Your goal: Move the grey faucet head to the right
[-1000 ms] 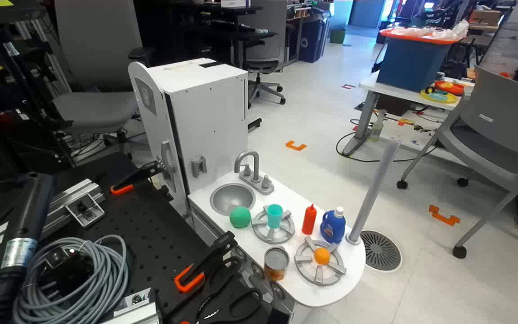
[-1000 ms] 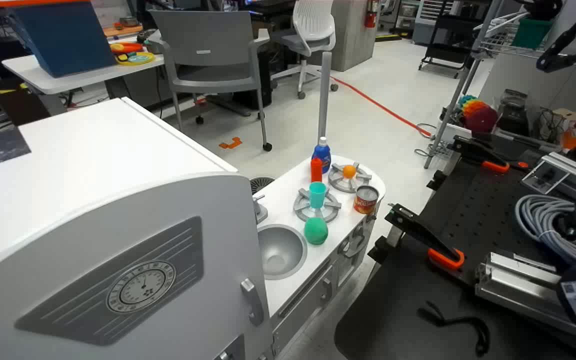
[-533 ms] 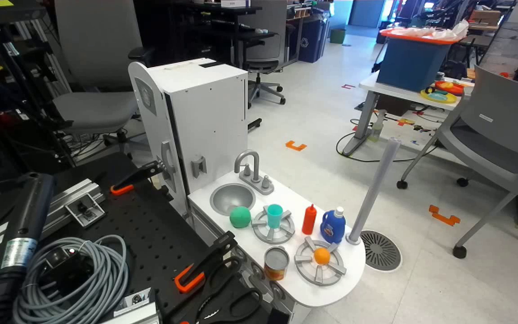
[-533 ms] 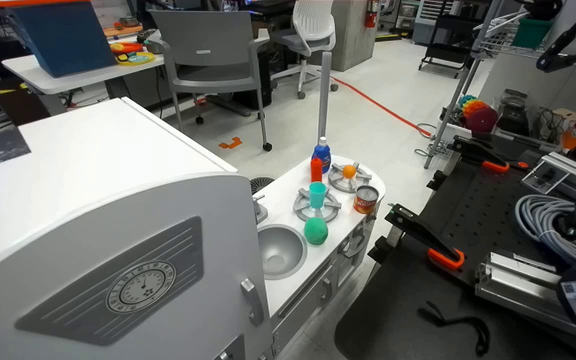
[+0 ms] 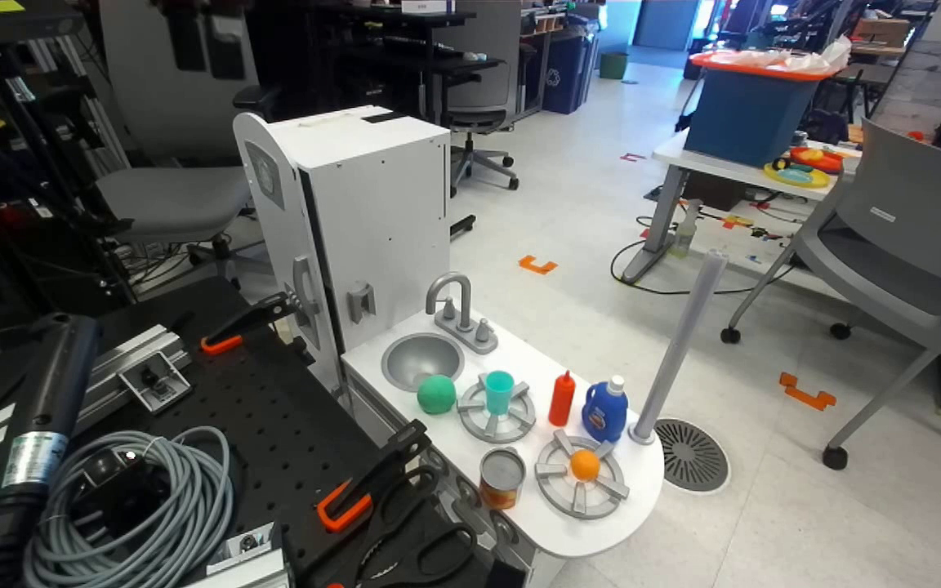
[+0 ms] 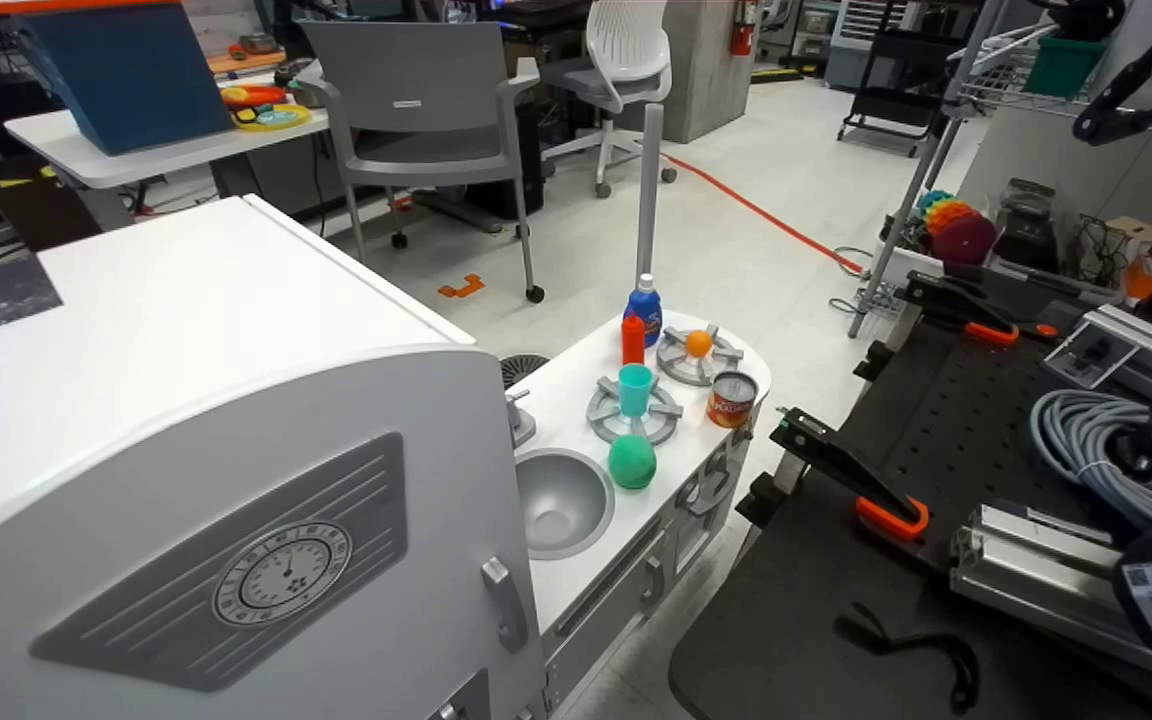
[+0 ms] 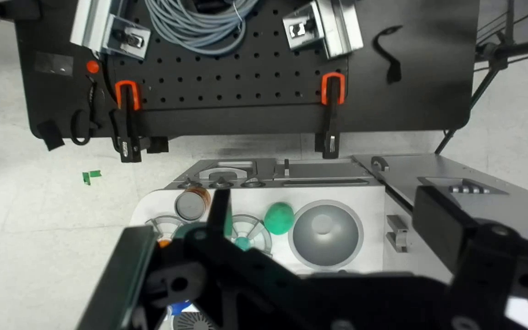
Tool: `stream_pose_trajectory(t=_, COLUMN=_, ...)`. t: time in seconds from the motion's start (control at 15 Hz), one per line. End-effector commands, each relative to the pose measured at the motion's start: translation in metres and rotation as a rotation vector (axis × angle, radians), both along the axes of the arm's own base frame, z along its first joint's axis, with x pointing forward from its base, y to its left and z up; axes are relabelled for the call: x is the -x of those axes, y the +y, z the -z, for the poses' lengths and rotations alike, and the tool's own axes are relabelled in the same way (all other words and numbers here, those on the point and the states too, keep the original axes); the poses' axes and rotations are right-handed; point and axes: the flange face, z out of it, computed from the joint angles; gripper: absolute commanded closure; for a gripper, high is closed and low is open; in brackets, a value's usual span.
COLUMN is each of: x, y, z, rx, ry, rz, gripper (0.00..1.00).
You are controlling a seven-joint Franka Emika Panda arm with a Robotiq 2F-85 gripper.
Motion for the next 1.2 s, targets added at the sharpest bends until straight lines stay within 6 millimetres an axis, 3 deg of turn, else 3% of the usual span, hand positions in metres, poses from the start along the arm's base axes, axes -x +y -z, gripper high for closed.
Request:
stream_pose_trajectory(t=0.0, x=-0.057, y=0.006, z=0.055, rx=-0.018, ry=-0.004, rz=0.070, gripper=0.00)
stream_pose_trajectory(t=0.67, x=-0.188, y=-0.004, z=0.242, rx=0.018, ry=-0.122, rz=0.242, gripper=0.00)
stream_pose_trajectory(t=0.93, x=-0.224, y=0.021, z=0.318, rx=0.017, ry=-0.128, rz=0.202, gripper=0.00)
stream_pose_trajectory(t=1.13, x=-0.235, y=0.048, z=0.356, rx=0.037, ry=-0.131, rz=0.139, gripper=0.00)
